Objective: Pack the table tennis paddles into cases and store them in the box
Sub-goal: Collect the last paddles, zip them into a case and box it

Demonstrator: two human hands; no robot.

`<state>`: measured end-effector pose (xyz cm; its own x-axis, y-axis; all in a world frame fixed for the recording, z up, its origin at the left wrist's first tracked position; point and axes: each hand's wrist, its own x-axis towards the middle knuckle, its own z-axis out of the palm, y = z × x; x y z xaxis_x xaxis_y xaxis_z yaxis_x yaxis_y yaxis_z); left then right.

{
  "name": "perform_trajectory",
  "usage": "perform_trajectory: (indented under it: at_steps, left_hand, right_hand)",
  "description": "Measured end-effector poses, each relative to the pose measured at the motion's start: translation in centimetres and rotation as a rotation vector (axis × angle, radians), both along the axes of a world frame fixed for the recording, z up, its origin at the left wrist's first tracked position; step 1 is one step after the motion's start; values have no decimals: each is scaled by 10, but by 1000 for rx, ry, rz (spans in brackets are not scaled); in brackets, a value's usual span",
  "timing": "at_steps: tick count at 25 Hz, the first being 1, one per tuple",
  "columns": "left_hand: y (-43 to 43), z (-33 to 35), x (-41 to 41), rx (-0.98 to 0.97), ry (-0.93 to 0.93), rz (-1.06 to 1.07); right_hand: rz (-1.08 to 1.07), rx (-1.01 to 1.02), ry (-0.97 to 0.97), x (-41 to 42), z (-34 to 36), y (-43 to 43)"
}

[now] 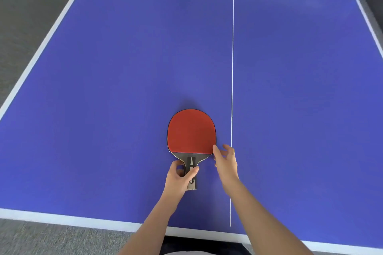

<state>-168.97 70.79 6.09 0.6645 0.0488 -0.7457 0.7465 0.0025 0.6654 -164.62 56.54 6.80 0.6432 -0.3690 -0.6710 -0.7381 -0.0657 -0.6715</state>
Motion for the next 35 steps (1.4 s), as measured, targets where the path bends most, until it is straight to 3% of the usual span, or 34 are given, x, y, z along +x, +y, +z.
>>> perform_trajectory:
  at_steps: [9, 17, 26, 35]
  left_hand:
    - [18, 14, 4, -43, -61, -120]
    - [11, 22, 20, -28, -137, -467]
    - [-67, 38, 7, -51, -172, -713]
    - [-206, 47, -108, -72, -202, -917]
  right_hand:
    - [38, 85, 34, 7, -2, 2]
    - [-273, 171, -8, -28, 2, -22]
    - [-594, 251, -160, -86, 12, -94]
    - [-815, 248, -291, -230, 30, -220]
